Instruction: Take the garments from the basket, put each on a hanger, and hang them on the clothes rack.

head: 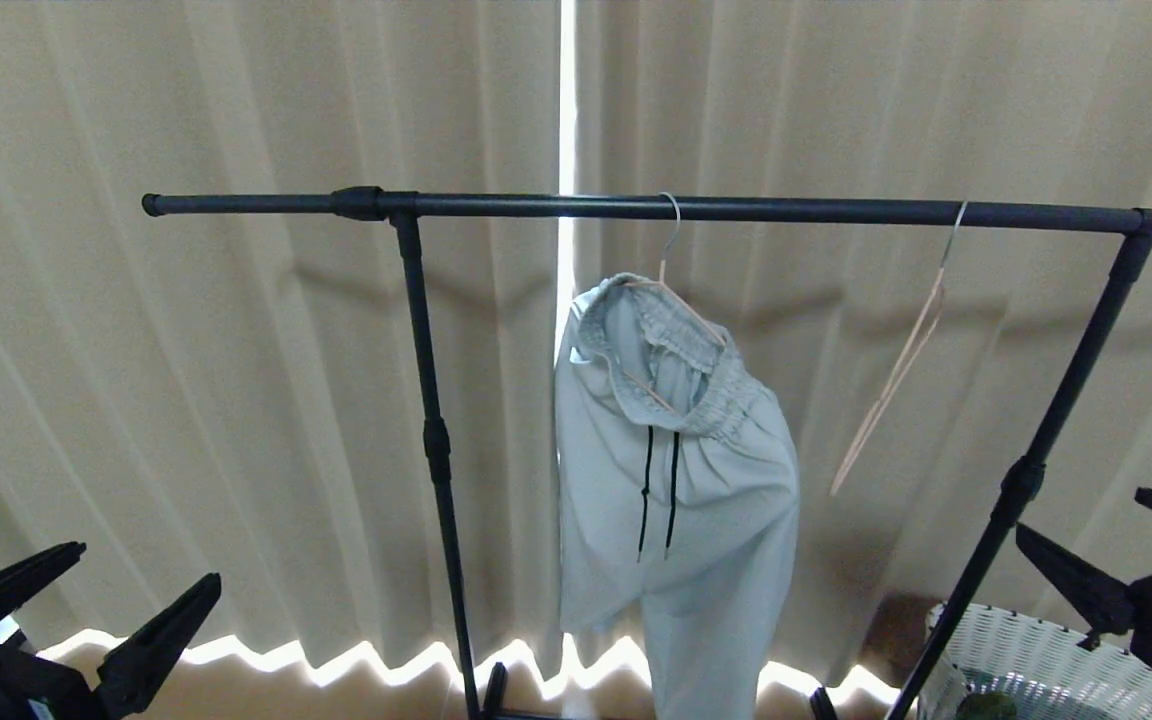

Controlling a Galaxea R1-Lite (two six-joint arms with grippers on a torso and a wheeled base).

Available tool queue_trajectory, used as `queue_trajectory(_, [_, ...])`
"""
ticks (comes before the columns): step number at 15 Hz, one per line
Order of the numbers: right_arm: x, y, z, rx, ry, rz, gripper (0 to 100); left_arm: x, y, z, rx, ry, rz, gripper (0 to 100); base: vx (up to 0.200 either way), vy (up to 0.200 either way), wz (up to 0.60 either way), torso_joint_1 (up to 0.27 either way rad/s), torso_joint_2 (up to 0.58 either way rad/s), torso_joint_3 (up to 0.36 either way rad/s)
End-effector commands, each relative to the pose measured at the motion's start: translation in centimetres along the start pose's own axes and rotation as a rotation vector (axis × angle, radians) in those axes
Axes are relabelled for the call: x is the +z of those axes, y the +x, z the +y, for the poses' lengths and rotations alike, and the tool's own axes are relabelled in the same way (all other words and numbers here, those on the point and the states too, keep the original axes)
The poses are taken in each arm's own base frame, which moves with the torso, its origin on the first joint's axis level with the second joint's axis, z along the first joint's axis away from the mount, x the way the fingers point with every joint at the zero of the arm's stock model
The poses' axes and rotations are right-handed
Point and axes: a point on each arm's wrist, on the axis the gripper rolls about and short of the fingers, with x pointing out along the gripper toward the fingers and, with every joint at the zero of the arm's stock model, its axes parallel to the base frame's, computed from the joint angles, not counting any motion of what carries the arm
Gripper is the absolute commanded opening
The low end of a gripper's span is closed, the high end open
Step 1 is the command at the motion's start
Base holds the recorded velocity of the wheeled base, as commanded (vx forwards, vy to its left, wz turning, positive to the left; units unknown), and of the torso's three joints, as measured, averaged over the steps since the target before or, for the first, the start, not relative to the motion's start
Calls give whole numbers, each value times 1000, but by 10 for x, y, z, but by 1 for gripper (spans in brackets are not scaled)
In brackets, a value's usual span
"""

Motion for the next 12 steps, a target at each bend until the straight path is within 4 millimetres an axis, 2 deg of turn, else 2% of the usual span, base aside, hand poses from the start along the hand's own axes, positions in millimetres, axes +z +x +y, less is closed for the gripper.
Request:
queue_trajectory(1, [-19, -16, -5, -73, 31, 19, 100, -9, 9, 2, 29, -1, 100, 100, 0, 0, 0, 0, 0, 0])
queue_trajectory(4, [-32, -20, -7, -104, 43, 58, 100, -11, 23, 9, 82, -16, 169, 100, 0, 0, 0, 0, 0, 0])
queue_trajectory(7, [-41, -24, -5, -101, 24, 83, 100, -10, 24, 13, 118, -20, 169, 100, 0, 0, 0, 0, 0, 0])
queue_trajectory(9, [-44, -15, -5, -84, -49, 158, 100, -8, 20, 14, 124, -22, 147, 100, 0, 0, 0, 0, 0, 0])
queue_trajectory(12, [-47, -7, -6, -76, -51, 210, 100, -6, 17, 16, 140, -25, 124, 100, 0, 0, 0, 0, 0, 0])
